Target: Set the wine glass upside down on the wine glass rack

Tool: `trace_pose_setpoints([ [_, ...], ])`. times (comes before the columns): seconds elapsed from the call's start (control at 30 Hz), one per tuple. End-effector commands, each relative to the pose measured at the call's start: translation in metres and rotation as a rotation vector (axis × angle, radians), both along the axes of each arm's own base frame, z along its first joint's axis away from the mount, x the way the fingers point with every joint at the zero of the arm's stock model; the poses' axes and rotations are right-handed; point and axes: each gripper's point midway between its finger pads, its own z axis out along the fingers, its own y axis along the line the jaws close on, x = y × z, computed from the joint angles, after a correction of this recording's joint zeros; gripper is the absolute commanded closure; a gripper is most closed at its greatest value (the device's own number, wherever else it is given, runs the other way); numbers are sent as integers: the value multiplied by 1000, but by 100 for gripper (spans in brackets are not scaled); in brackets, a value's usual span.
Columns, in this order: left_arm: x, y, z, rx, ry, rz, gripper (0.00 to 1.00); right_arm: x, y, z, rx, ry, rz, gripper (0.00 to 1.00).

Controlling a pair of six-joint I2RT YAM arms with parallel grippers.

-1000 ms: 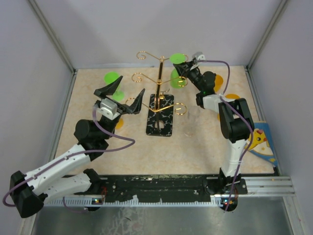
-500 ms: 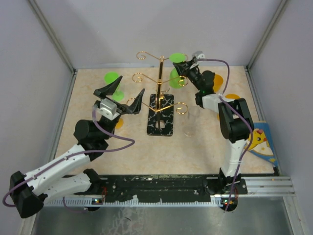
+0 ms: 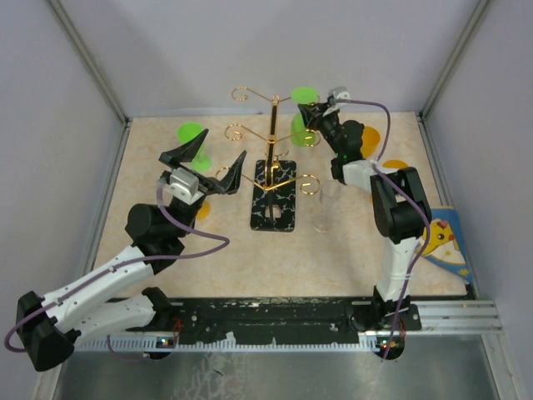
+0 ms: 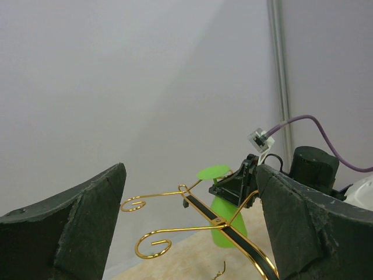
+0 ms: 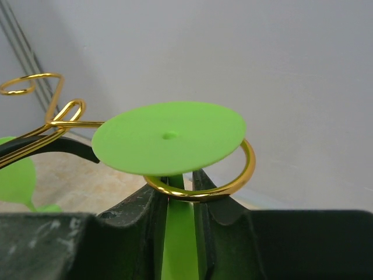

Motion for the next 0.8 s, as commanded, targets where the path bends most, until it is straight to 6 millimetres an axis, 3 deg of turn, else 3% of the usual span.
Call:
trace_pose_setpoints([
  [0.0, -4, 6, 8, -22, -29, 5, 2, 10, -24, 36, 29, -107, -125, 76],
  [0.17, -3, 5, 8, -22, -28, 5, 2, 9, -27, 34, 25, -106, -140, 74],
  [0.43, -3, 4, 7, -23, -24, 1, 2, 4, -33, 34, 4, -109, -170, 83],
  [0.77, -2, 3, 6, -23, -18, -1, 2, -4, -42, 40, -9, -121, -204, 83],
])
